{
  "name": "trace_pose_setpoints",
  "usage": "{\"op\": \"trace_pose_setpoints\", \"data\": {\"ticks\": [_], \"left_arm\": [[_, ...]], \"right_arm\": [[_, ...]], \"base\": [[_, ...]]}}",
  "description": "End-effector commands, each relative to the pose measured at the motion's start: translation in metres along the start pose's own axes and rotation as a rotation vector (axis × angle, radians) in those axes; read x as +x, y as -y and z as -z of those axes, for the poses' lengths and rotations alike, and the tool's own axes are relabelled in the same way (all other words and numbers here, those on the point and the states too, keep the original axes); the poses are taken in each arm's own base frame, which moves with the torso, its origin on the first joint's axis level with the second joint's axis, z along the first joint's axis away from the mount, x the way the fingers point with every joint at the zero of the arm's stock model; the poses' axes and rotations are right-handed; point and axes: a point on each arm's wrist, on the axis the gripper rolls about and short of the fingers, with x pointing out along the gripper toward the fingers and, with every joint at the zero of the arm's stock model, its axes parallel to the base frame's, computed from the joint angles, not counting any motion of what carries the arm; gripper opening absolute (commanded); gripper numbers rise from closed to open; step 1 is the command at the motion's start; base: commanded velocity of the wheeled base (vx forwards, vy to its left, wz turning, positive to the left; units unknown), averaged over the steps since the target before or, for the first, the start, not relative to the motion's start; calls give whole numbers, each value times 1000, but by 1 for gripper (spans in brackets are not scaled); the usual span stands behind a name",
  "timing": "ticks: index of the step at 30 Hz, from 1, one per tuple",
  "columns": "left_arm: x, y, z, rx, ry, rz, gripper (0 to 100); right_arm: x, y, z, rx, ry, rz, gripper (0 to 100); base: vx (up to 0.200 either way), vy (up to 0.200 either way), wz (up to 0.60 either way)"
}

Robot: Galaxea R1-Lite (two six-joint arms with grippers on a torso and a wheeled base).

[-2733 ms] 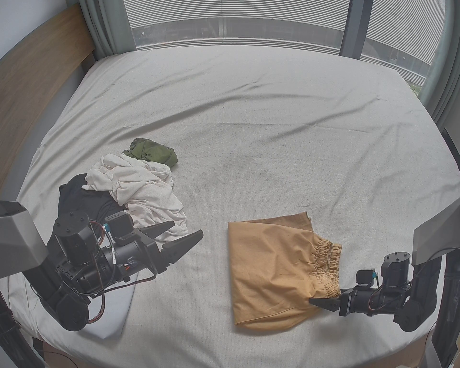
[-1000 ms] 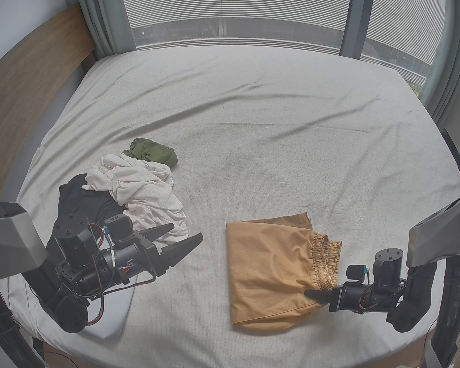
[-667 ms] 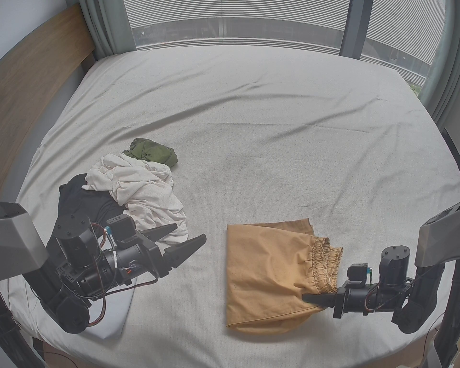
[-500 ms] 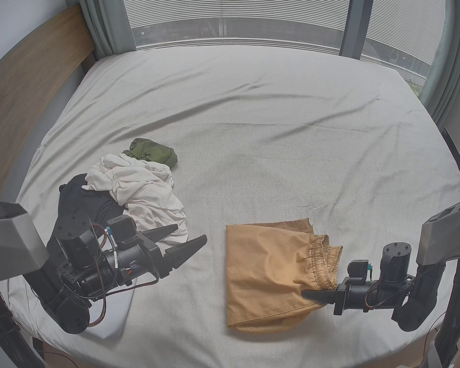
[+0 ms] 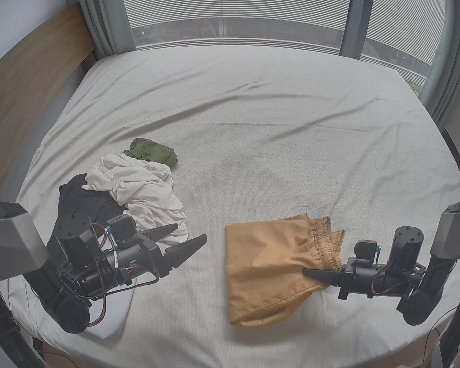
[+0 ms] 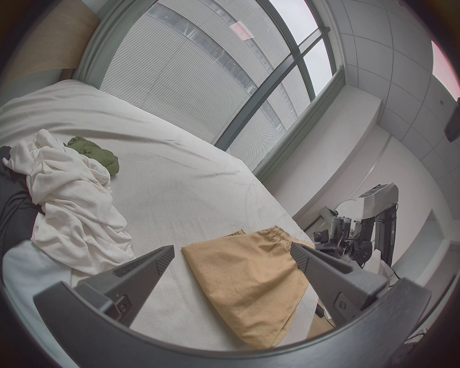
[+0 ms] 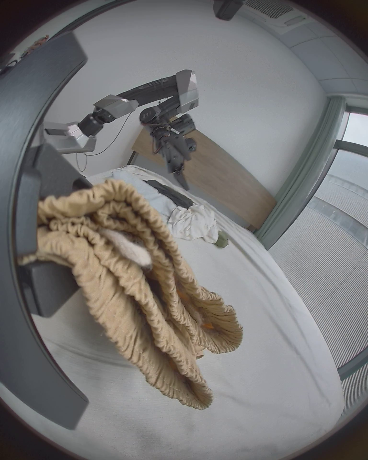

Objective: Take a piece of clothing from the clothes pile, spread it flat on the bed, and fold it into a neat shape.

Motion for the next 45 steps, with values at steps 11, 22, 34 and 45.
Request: {"op": "trace_pose_setpoints", "data": {"ticks": [11,22,34,45], "left_arm": [[0,0,2,1,-6,-1,100],[0,0,3,16,-11,-6,100],[-2,-3,1,65,1,-33,100],[-3,-2,0,67,3,-35,100]], "right_arm": [[-1,-16,-21,-62,75,-51,0],[15,-25,-36,-103,120,-114,0],[26,-23,-73,-103,238,-144,0],[23,-6,-104,-118,313,-83,0]], "base": [[0,0,0],[0,0,0],[0,0,0],[0,0,0]]}}
